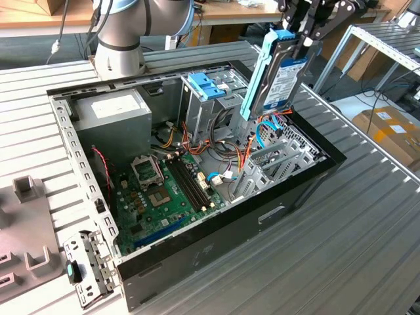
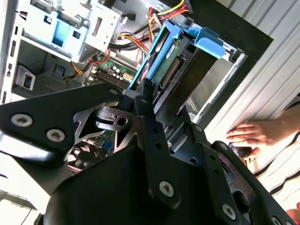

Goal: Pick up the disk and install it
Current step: 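Pick up the disk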

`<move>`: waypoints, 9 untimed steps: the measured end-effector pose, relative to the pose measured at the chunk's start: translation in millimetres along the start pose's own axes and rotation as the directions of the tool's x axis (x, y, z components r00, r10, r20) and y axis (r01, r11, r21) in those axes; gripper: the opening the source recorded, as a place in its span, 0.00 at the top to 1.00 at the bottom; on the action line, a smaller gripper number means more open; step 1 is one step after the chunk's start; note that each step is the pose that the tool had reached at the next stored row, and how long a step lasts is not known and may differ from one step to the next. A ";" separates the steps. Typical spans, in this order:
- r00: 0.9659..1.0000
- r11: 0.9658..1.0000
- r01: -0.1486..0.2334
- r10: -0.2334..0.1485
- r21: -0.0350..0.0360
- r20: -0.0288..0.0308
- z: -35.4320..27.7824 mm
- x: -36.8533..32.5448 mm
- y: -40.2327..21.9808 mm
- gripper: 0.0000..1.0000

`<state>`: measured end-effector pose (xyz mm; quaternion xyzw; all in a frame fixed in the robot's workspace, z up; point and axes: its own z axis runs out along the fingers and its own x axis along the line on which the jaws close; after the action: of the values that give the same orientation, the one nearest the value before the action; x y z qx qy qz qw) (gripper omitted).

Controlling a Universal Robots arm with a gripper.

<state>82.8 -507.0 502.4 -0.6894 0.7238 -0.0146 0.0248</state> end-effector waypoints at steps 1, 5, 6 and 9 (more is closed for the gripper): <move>1.000 1.000 0.000 0.000 0.000 0.000 -0.1 2.9 -0.1 0.65; 1.000 1.000 0.000 0.000 0.000 0.000 -0.2 16.7 -0.8 0.65; 1.000 1.000 0.000 0.000 0.000 0.000 -0.3 20.7 -1.0 0.65; 1.000 1.000 0.000 0.000 0.000 0.000 -0.4 31.0 -1.5 0.65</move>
<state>82.7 -538.0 502.4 -0.6893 0.7239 -0.0146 0.0248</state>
